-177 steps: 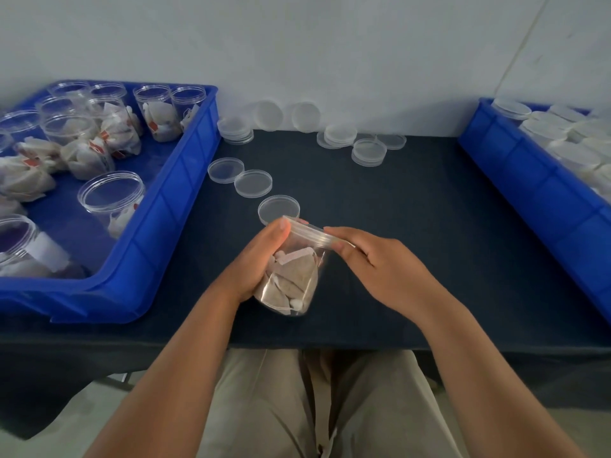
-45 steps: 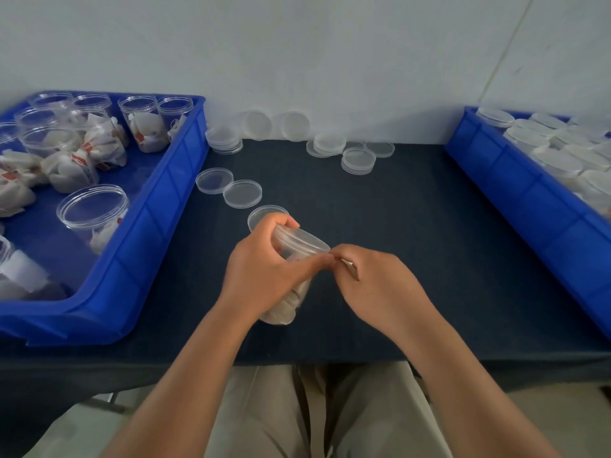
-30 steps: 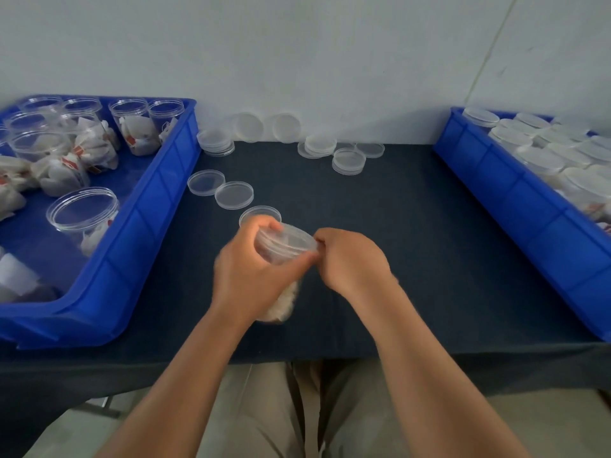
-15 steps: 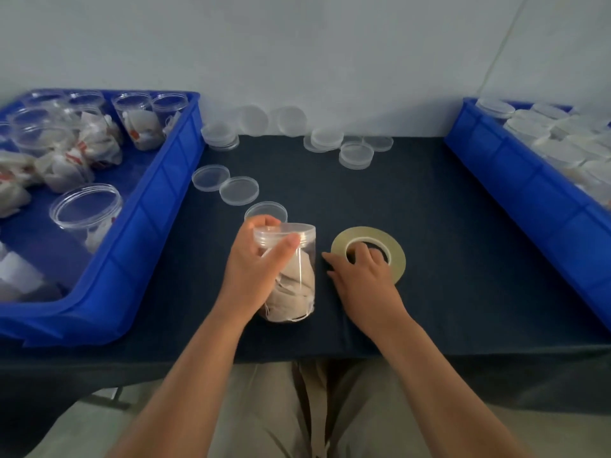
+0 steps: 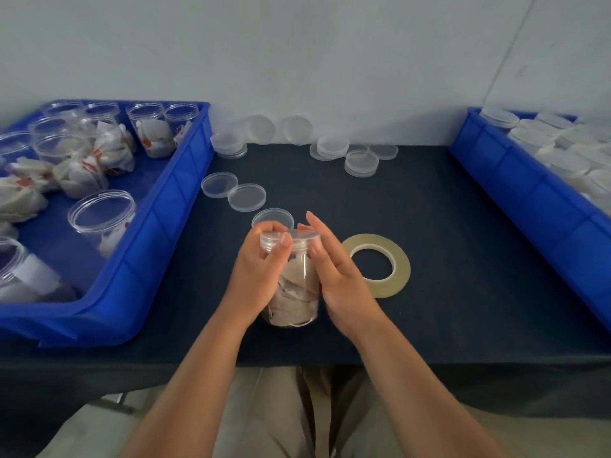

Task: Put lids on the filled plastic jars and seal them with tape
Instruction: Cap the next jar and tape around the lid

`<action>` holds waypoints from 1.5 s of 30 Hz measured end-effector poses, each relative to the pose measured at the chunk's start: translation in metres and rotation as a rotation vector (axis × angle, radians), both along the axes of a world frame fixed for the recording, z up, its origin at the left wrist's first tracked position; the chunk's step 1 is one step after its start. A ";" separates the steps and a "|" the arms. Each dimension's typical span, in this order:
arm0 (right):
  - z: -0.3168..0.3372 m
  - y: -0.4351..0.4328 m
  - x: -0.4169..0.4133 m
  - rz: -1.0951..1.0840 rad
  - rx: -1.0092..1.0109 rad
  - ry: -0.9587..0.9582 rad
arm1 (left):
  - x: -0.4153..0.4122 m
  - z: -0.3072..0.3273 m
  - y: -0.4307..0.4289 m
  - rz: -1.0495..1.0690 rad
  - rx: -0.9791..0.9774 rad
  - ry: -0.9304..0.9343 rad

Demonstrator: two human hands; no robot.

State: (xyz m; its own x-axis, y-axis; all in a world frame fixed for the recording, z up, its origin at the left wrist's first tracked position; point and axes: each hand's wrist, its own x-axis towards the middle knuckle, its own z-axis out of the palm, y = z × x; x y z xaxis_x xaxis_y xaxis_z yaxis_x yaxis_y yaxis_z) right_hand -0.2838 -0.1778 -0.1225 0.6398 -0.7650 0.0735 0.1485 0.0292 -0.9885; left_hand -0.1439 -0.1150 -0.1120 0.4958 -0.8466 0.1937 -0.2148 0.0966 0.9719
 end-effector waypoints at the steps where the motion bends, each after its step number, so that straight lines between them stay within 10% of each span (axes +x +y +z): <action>1: -0.001 0.000 0.000 0.004 0.022 -0.011 | 0.000 0.000 0.000 -0.005 0.001 -0.007; 24: 0.002 0.010 0.009 -0.169 0.092 -0.051 | -0.002 -0.009 0.005 -0.007 -0.003 0.032; 34: 0.032 0.012 -0.023 -0.141 -0.695 0.674 | -0.018 -0.015 0.019 -0.099 -0.069 0.129; 45: 0.062 0.007 -0.061 -0.045 -0.478 0.740 | -0.012 -0.038 0.013 0.024 0.241 0.053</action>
